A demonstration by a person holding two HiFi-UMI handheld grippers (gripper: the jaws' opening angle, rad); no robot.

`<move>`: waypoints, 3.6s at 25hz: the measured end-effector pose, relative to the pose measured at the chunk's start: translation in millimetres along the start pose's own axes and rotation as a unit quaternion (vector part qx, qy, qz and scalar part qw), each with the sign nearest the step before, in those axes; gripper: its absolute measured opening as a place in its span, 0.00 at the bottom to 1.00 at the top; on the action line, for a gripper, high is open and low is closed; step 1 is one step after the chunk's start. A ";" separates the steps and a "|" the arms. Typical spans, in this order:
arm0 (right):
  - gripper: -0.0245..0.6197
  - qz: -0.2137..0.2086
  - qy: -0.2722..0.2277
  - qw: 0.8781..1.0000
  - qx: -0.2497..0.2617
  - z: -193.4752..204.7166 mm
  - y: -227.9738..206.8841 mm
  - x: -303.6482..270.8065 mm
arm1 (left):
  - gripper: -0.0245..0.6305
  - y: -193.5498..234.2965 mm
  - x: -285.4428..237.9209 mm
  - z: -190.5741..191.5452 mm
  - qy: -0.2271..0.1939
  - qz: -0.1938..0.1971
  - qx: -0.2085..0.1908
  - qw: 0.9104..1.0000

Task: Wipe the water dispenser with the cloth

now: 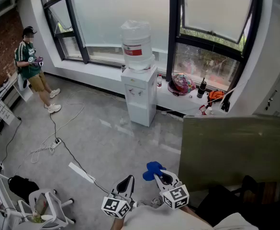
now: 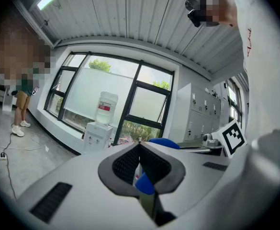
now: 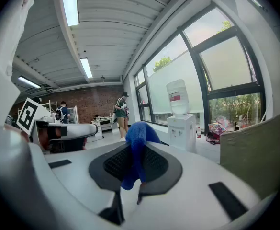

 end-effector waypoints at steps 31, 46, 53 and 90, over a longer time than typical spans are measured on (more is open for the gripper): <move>0.12 -0.019 0.009 1.000 -0.002 -12.8 -80.8 -2.4 | 0.06 -6.6 -63.9 10.0 0.001 -0.020 -0.001 1.000; 0.12 -0.014 0.022 1.000 -0.013 -17.2 -107.6 -60.5 | 0.06 38.4 -109.4 26.3 0.016 -0.011 0.016 1.000; 0.12 0.002 0.032 0.999 -0.004 -23.4 -129.1 -129.1 | 0.06 93.0 -160.2 35.5 0.016 0.014 0.022 1.000; 0.12 0.013 -0.023 0.999 0.030 -264.9 -211.8 -609.4 | 0.06 511.6 -454.8 -67.4 -0.003 0.032 -0.016 0.999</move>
Point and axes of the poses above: the fingertips, and each gripper's own axes: x backward along the fingers, y to its left, z out of its underside, the point moved 1 cm from there along x, backward along the fingers, and after that the axes turned 12 degrees about -x, right-handed, at the moved point
